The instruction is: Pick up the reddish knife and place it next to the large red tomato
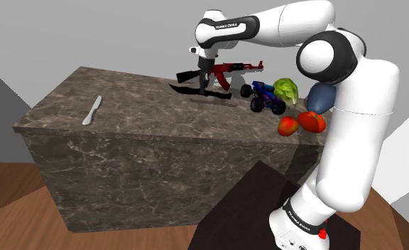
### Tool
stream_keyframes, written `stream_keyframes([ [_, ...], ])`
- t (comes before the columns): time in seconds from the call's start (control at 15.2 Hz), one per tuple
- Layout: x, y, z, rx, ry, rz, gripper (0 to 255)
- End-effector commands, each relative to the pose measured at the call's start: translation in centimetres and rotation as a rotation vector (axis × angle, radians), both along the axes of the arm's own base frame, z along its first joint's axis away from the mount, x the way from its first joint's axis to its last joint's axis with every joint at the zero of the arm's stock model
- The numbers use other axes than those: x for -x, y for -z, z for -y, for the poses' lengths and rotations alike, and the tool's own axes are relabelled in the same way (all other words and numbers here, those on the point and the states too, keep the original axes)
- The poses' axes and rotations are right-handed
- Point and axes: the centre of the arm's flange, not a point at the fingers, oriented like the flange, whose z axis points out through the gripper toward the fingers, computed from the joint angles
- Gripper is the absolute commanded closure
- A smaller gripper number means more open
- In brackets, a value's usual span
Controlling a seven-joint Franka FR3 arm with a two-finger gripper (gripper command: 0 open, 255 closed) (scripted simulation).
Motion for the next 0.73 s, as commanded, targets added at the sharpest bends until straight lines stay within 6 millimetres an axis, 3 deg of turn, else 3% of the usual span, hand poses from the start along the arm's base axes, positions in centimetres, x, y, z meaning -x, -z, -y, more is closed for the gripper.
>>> stream_keyframes([
  [0.0,0.0,-1.1,0.0,0.000,0.000,0.000,255],
  [0.66,0.0,-6.4,0.0,0.000,0.000,0.000,255],
])
